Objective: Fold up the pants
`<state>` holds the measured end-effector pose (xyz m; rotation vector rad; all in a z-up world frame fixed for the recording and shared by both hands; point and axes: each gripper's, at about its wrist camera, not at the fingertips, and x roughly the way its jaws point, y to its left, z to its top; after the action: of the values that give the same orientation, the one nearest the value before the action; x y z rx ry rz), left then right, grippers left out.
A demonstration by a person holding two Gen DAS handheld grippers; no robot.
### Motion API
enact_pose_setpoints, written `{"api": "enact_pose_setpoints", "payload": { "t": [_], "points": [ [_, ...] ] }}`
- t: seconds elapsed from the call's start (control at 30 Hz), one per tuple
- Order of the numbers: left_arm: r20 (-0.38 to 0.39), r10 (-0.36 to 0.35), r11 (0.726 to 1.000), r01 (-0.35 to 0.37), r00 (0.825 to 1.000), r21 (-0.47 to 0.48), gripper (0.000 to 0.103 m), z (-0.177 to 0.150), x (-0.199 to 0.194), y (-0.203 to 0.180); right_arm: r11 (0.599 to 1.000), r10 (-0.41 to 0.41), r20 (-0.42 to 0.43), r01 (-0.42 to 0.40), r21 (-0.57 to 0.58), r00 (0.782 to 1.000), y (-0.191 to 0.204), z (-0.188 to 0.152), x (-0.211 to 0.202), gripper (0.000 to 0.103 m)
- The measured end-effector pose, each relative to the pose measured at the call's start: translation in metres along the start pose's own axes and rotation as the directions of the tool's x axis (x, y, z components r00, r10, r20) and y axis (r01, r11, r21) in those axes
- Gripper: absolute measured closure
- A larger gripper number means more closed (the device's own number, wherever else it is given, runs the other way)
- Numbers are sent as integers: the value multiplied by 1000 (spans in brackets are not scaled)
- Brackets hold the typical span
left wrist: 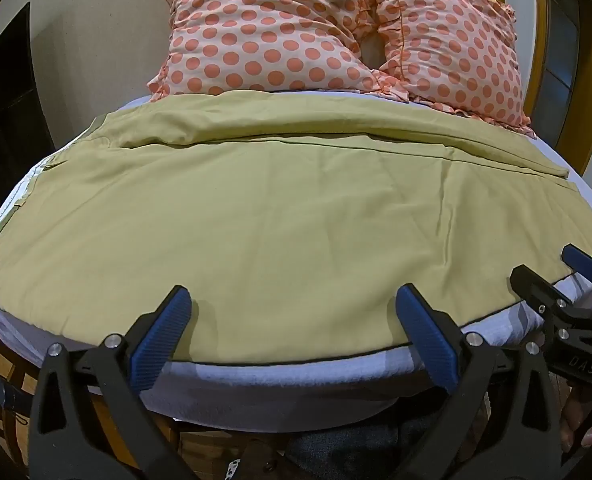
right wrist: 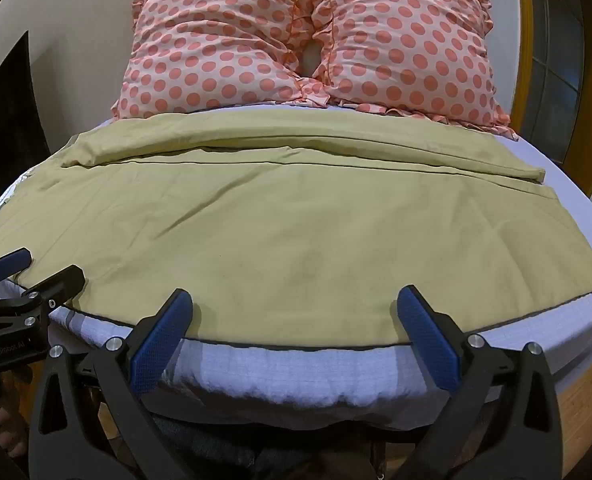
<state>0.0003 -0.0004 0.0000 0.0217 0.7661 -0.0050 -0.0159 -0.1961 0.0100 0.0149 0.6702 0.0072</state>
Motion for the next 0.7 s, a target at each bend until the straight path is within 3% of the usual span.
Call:
{"api": "enact_pose_setpoints", "payload": {
  "t": [0.7],
  "points": [
    [13, -3, 1000, 3, 1000, -3, 2, 0, -1, 0, 1000, 1, 8, -1, -5, 1000, -1, -3, -2, 1]
  ]
}}
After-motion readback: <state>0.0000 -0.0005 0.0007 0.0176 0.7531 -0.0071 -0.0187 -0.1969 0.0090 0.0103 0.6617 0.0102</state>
